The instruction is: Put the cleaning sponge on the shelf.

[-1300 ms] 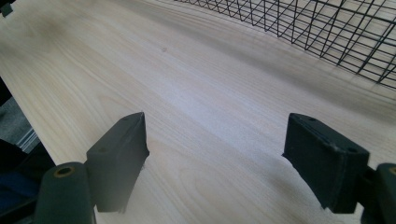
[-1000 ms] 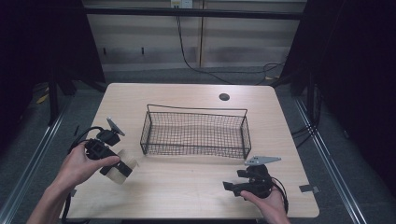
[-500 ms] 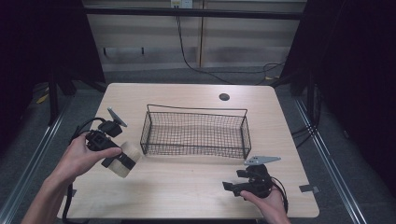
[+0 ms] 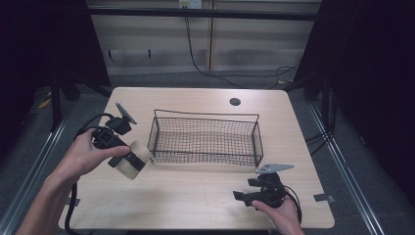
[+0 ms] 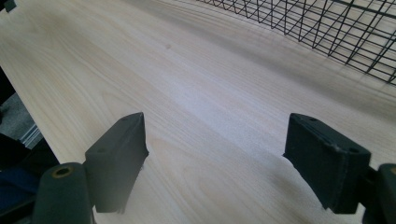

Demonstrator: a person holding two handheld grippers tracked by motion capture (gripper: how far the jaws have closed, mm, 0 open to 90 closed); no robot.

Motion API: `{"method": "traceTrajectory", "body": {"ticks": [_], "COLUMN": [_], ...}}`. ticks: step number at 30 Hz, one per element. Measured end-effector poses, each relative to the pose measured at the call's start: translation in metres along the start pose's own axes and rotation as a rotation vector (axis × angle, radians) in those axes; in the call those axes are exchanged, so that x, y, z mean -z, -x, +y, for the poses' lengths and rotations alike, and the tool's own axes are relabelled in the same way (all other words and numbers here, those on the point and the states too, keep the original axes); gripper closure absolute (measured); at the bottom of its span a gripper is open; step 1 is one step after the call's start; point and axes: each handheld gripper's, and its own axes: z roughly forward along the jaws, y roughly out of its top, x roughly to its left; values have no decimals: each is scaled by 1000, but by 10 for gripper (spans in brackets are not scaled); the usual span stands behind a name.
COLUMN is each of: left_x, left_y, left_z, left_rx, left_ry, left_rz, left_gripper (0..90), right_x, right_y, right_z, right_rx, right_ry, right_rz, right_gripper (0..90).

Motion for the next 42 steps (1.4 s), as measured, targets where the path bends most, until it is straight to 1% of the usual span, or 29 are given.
{"method": "traceTrajectory", "body": {"ticks": [1, 2, 3, 4, 5, 6, 8, 9, 11, 12, 13, 14, 15, 22, 24, 27, 28, 29, 30, 31, 33, 35, 38, 39, 40, 41, 42], "left_x": [2, 2, 4, 6, 7, 9, 11, 12, 14, 14, 14, 16, 16, 10, 9, 8, 8, 5, 4, 4, 2, 2, 1, 1, 1, 0, 0], "left_y": [0, 0, 0, -1, 0, -1, 0, 0, 2, 2, 2, 2, 2, 1, 1, 0, 0, -1, -1, -1, 1, 2, 3, 2, 2, 2, 1], "left_z": [2, 2, 5, 6, 7, 9, 13, 14, 18, 18, 21, 25, 27, 42, 44, 52, 52, 55, 57, 59, 62, 66, 71, 73, 75, 77, 79], "left_rx": [5, 5, 6, -4, 8, -10, 8, -1, 22, 22, 42, 47, 61, 83, 90, 123, 123, 148, 162, 165, 181, 184, 199, 201, 217, 218, 223], "left_ry": [13, 13, 12, 7, 16, 6, 15, 12, 23, 23, 34, 35, 42, 25, 25, 32, 32, 31, 28, 25, 29, 25, 34, 31, 34, 30, 27], "left_rz": [-4, -4, -24, -23, -20, -18, -19, -17, -18, -18, -11, -10, -14, -5, -5, 11, 11, 15, 24, 36, 39, 46, 46, 54, 61, 76, 75], "left_gripper": [277, 277, 277, 277, 277, 277, 277, 277, 277, 277, 277, 277, 277, 277, 277, 277, 277, 277, 278, 277, 278, 278, 278, 277, 278, 277, 278], "right_x": [0, 0, 0, 0, 0, 0, 0, 0, 0, 0, 0, 0, 0, 0, 0, 0, 0, 0, 0, 0, 0, 0, 0, 0, 0, 0, 0], "right_y": [0, 0, 0, 0, 0, 0, 1, 1, 0, 0, 0, 0, 0, 0, 0, -2, -2, -2, -2, -2, -3, -2, -2, -2, -2, -2, -2], "right_z": [0, 0, 0, 0, 0, 0, 0, 0, 0, 0, 0, 0, 0, 0, 0, -1, -1, -1, -1, -1, -1, -1, 0, -1, -1, -1, -1], "right_rx": [-2, -2, -6, -5, -4, -6, -7, -7, -7, -7, -6, -6, -5, 1, 2, 3, 4, 6, 7, 8, 8, 8, 8, 9, 9, 11, 9], "right_ry": [-1, -1, -1, -1, 0, 0, 0, 0, 0, 0, 0, -2, -2, 1, 1, 1, -1, -2, -4, -4, -4, -4, -3, -4, -3, -2, -2], "right_rz": [-1, -1, -1, -1, -2, -1, -2, -2, -2, -2, -2, 0, 0, 0, 1, 2, 3, 3, 3, 4, 5, 5, 5, 6, 7, 7, 7], "right_gripper": [203, 203, 203, 203, 203, 203, 203, 203, 203, 203, 203, 203, 203, 202, 203, 203, 203, 203, 203, 203, 203, 203, 202, 202, 202, 202, 201]}}
